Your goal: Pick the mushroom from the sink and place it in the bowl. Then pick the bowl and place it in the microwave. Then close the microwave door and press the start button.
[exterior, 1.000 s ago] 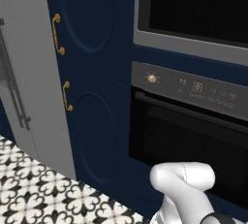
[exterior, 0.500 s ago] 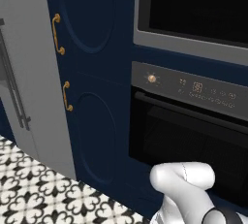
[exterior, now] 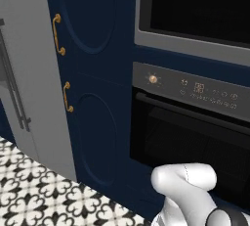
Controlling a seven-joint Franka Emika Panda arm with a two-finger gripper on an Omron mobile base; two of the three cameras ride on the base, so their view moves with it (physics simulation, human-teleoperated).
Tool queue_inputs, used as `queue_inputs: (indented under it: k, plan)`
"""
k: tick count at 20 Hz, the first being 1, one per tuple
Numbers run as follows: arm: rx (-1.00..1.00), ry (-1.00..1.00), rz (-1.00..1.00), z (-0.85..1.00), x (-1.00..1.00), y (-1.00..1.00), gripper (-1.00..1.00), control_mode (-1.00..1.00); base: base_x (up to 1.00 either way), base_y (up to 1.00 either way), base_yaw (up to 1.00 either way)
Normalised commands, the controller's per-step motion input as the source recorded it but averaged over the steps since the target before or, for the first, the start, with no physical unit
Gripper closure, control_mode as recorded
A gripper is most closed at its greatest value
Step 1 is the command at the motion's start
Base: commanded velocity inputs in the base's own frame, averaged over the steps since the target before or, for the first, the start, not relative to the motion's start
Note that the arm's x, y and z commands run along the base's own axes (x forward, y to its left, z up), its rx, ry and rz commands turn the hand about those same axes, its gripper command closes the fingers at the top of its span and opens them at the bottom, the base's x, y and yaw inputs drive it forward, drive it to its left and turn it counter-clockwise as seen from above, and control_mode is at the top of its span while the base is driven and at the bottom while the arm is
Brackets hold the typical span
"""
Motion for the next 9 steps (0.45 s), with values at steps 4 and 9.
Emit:
queue_inputs:
  k: [4,9]
  plan:
    - [0.05,0.00,0.09,-0.17,0.41,-0.27,1.00,-1.00,0.00,0.00,0.00]
    - [0.01,-0.01,0.02,-0.05,0.12,0.24,1.00,-1.00,0.00,0.00,0.00]
